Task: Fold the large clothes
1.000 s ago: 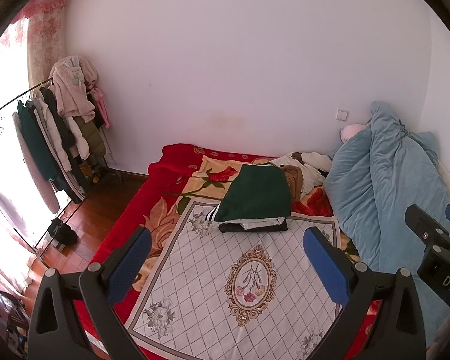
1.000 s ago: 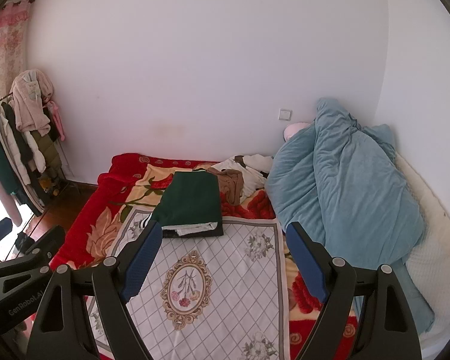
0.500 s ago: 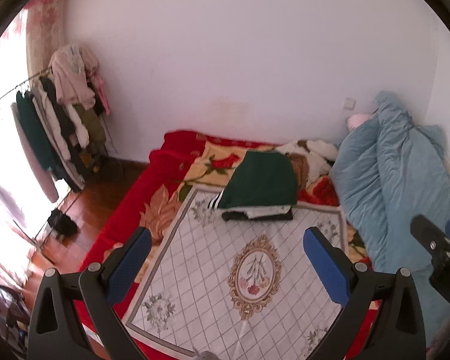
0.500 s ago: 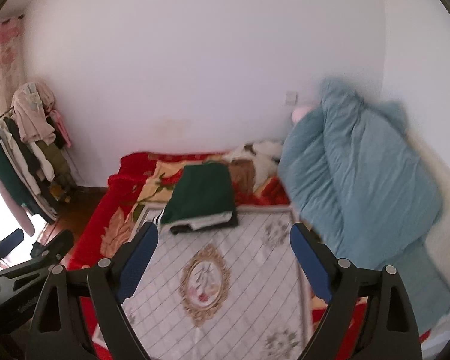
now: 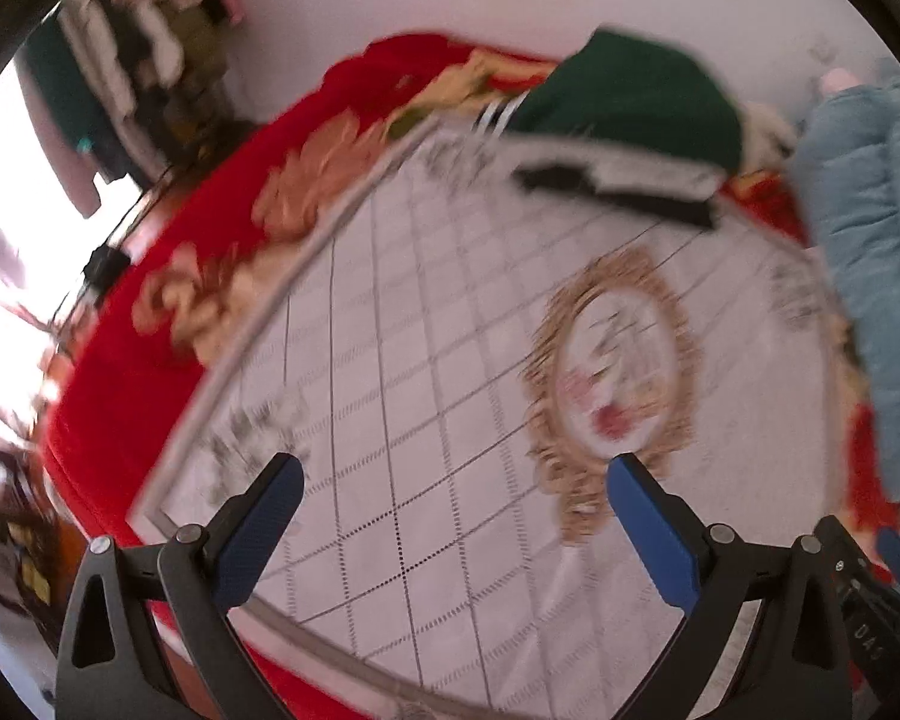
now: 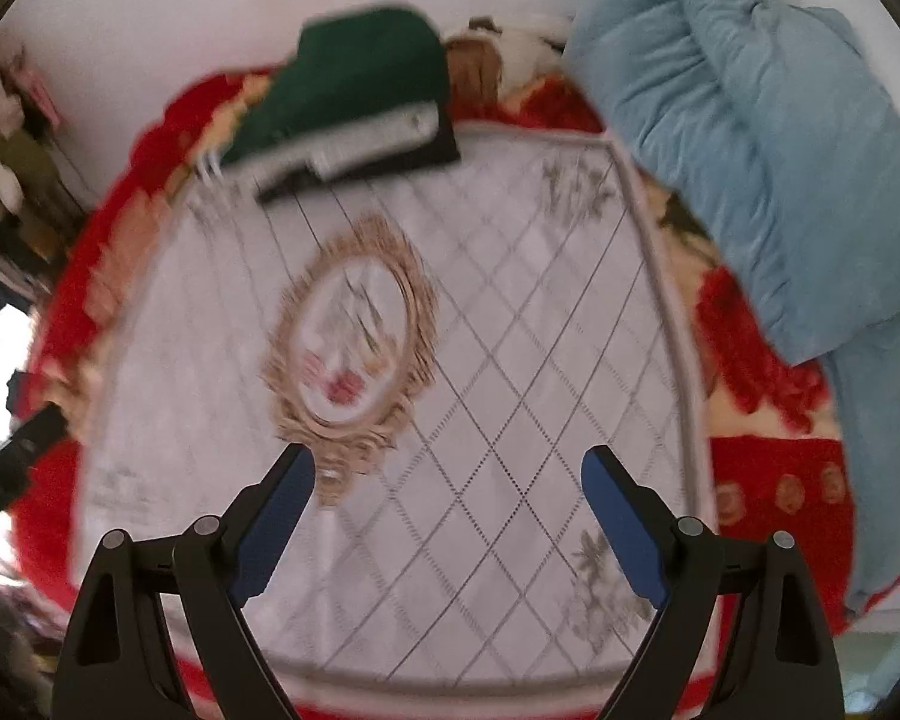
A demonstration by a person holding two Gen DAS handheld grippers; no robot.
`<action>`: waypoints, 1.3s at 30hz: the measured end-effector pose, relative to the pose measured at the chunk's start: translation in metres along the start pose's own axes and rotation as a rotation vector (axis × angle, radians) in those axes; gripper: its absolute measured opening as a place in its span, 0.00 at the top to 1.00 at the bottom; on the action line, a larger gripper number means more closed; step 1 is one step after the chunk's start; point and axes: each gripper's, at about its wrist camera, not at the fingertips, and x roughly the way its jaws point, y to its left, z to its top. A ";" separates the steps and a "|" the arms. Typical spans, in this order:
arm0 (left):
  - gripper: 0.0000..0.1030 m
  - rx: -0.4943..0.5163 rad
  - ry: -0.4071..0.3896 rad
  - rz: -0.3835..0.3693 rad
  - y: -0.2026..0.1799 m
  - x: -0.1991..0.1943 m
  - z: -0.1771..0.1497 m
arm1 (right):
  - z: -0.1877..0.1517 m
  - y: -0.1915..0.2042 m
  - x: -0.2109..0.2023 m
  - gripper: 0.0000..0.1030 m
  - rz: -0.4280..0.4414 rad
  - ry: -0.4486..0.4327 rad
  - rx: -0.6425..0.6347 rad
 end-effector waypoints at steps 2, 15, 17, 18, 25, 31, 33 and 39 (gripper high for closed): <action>0.00 -0.029 -0.007 -0.003 0.004 0.052 -0.027 | -0.026 0.007 0.059 0.11 -0.031 -0.012 -0.049; 0.00 -0.165 -0.178 0.021 0.035 0.186 -0.095 | -0.074 0.105 0.248 0.00 0.122 -0.243 -0.284; 0.00 -0.146 -0.188 0.045 0.031 0.184 -0.096 | -0.070 0.100 0.254 0.00 0.162 -0.236 -0.256; 0.00 -0.155 -0.190 0.029 0.034 0.181 -0.096 | -0.069 0.099 0.255 0.00 0.165 -0.225 -0.254; 0.00 -0.149 -0.176 0.034 0.034 0.187 -0.098 | -0.064 0.104 0.253 0.00 0.138 -0.192 -0.280; 0.00 -0.151 -0.167 0.053 0.033 0.194 -0.094 | -0.073 0.099 0.246 0.00 0.145 -0.194 -0.270; 0.00 -0.156 -0.172 0.059 0.032 0.196 -0.092 | -0.074 0.099 0.246 0.00 0.140 -0.196 -0.273; 0.00 -0.169 -0.174 0.074 0.031 0.196 -0.091 | -0.073 0.099 0.246 0.00 0.144 -0.197 -0.273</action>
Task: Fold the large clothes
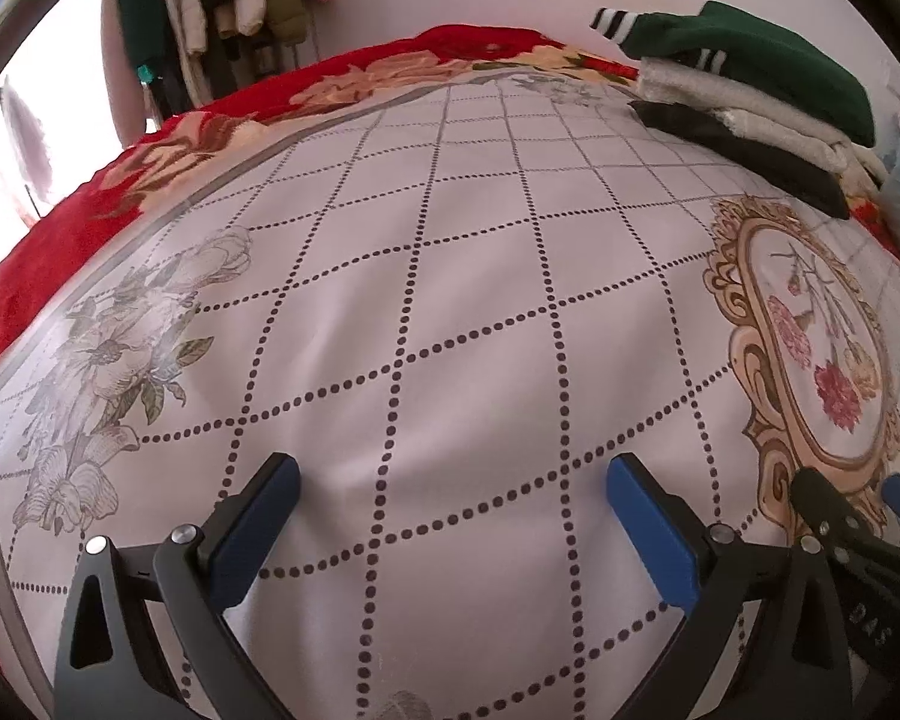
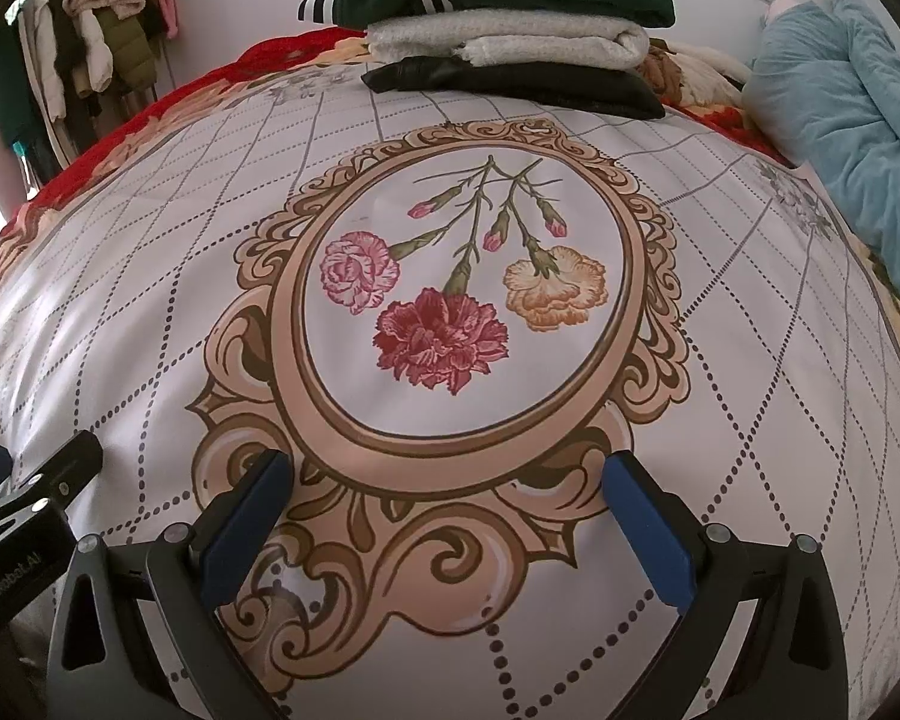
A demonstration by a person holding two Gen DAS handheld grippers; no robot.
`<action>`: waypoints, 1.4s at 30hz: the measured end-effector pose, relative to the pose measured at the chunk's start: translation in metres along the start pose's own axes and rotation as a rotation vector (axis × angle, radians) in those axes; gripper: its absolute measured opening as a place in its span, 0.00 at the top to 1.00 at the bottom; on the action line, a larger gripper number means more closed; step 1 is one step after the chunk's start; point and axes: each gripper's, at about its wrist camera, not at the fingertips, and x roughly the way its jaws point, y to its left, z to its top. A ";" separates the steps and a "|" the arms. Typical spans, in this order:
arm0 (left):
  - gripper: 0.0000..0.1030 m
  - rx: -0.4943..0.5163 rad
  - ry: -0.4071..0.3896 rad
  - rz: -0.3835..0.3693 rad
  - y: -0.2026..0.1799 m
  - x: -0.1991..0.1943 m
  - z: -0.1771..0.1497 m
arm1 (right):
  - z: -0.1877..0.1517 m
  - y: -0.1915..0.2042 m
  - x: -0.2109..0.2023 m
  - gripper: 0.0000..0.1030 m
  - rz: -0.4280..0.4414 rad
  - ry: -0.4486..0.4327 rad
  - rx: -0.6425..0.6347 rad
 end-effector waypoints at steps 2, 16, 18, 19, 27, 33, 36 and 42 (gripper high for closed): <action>0.00 0.009 -0.005 0.014 -0.003 0.000 0.000 | 0.000 -0.001 0.000 0.00 0.003 -0.001 0.001; 0.00 0.002 -0.007 0.004 0.000 -0.001 -0.001 | 0.000 -0.001 0.000 0.00 0.008 0.002 0.004; 0.00 0.002 -0.007 0.002 0.000 -0.001 0.000 | 0.000 -0.001 0.000 0.00 0.008 0.001 0.005; 0.00 0.002 -0.008 0.001 0.001 -0.001 0.000 | 0.000 -0.001 0.000 0.00 0.009 0.001 0.005; 0.00 0.001 -0.008 0.000 0.001 -0.001 -0.001 | 0.000 -0.001 0.000 0.00 0.008 0.001 0.004; 0.00 0.001 -0.007 -0.001 0.001 -0.001 -0.001 | 0.000 -0.001 0.001 0.00 0.009 0.009 0.005; 0.00 0.000 -0.008 0.000 0.001 -0.001 -0.001 | 0.000 -0.002 0.001 0.00 0.010 0.010 0.006; 0.00 0.001 -0.007 0.000 0.001 -0.002 -0.001 | 0.000 -0.002 0.002 0.00 0.012 0.011 0.006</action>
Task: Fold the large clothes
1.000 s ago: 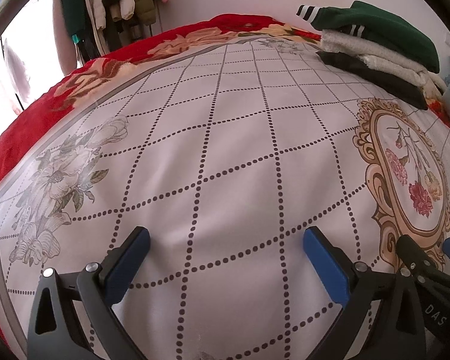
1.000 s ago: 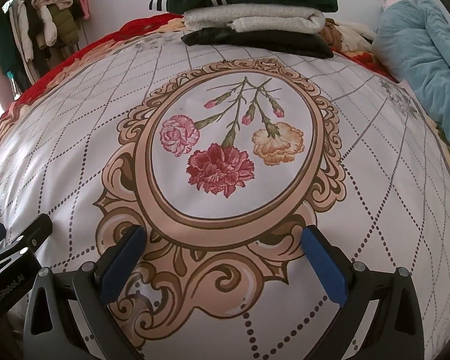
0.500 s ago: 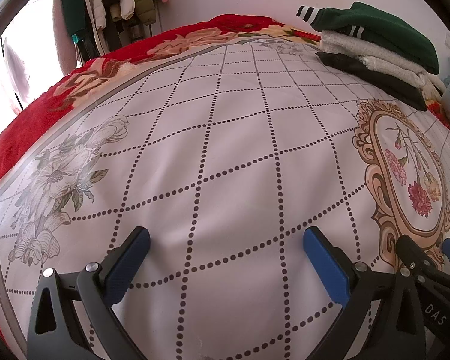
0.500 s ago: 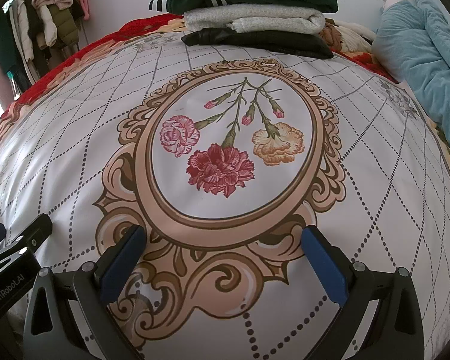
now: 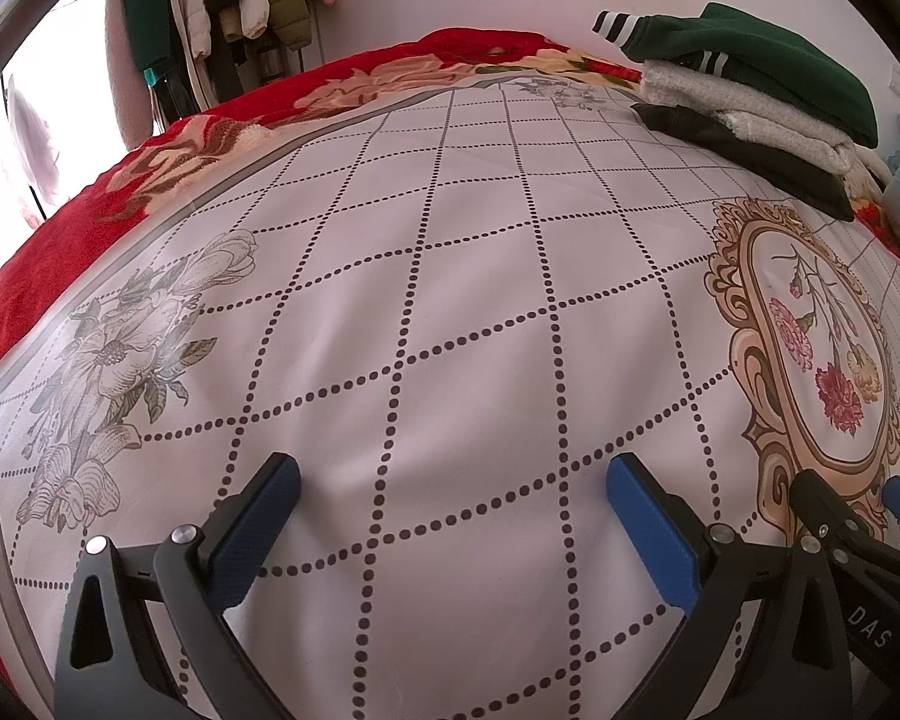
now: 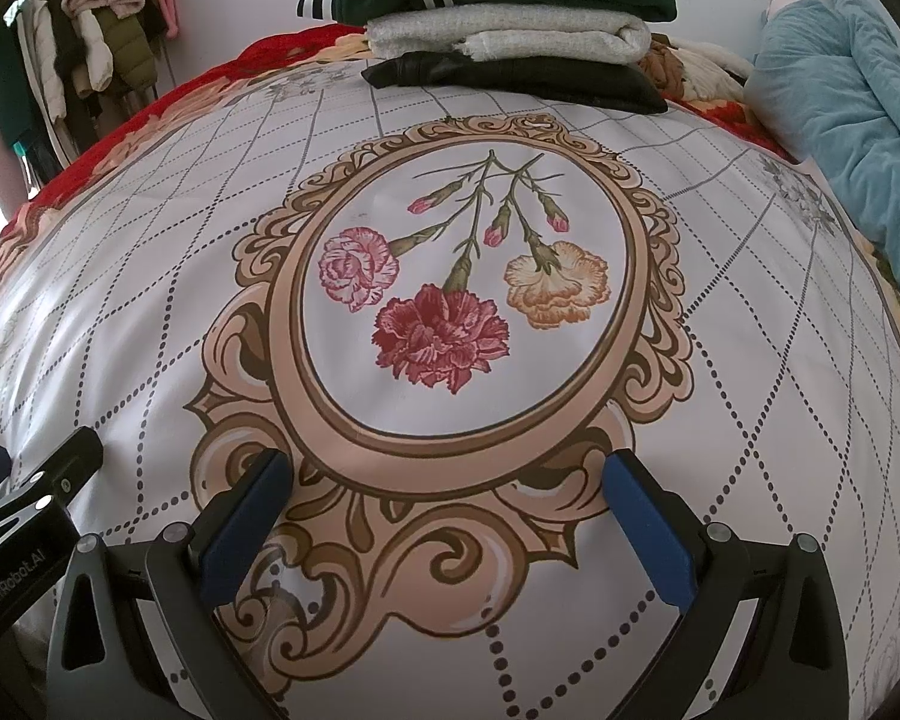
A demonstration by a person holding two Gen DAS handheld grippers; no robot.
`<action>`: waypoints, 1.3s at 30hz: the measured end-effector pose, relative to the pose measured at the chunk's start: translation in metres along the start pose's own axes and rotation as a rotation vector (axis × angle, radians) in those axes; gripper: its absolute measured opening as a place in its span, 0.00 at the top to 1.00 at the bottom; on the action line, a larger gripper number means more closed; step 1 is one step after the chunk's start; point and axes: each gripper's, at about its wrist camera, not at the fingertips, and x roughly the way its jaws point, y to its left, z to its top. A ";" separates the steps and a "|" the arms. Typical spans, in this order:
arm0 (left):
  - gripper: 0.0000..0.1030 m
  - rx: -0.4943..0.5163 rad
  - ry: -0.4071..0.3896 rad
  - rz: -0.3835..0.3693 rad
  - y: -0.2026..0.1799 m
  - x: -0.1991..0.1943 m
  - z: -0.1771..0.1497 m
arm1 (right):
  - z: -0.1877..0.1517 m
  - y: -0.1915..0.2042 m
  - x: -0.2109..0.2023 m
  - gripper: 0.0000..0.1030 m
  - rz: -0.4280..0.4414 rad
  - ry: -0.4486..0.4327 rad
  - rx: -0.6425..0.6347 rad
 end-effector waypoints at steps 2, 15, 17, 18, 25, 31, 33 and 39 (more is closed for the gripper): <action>0.00 0.000 0.000 0.000 0.000 0.000 0.000 | 0.000 0.001 0.000 0.00 -0.001 0.000 -0.001; 0.00 0.000 0.000 0.000 0.000 0.000 0.000 | -0.001 0.001 -0.001 0.00 -0.003 -0.009 -0.002; 0.00 0.000 0.000 0.000 0.000 0.000 0.000 | -0.001 0.001 -0.001 0.00 -0.003 -0.009 -0.002; 0.00 0.000 0.000 0.000 0.000 0.000 0.000 | -0.001 0.001 -0.001 0.00 -0.002 -0.009 -0.002; 0.00 0.001 0.000 0.000 0.000 0.000 0.000 | -0.001 0.001 -0.001 0.00 -0.002 -0.008 -0.003; 0.00 0.001 0.000 0.000 0.001 0.000 0.000 | 0.000 0.000 -0.002 0.00 -0.002 -0.010 -0.004; 0.00 0.001 0.000 0.000 0.000 0.000 0.000 | 0.000 -0.001 -0.002 0.00 -0.001 -0.010 -0.003; 0.00 0.001 0.000 0.000 0.001 0.000 0.000 | 0.000 0.000 -0.001 0.00 -0.001 -0.010 -0.004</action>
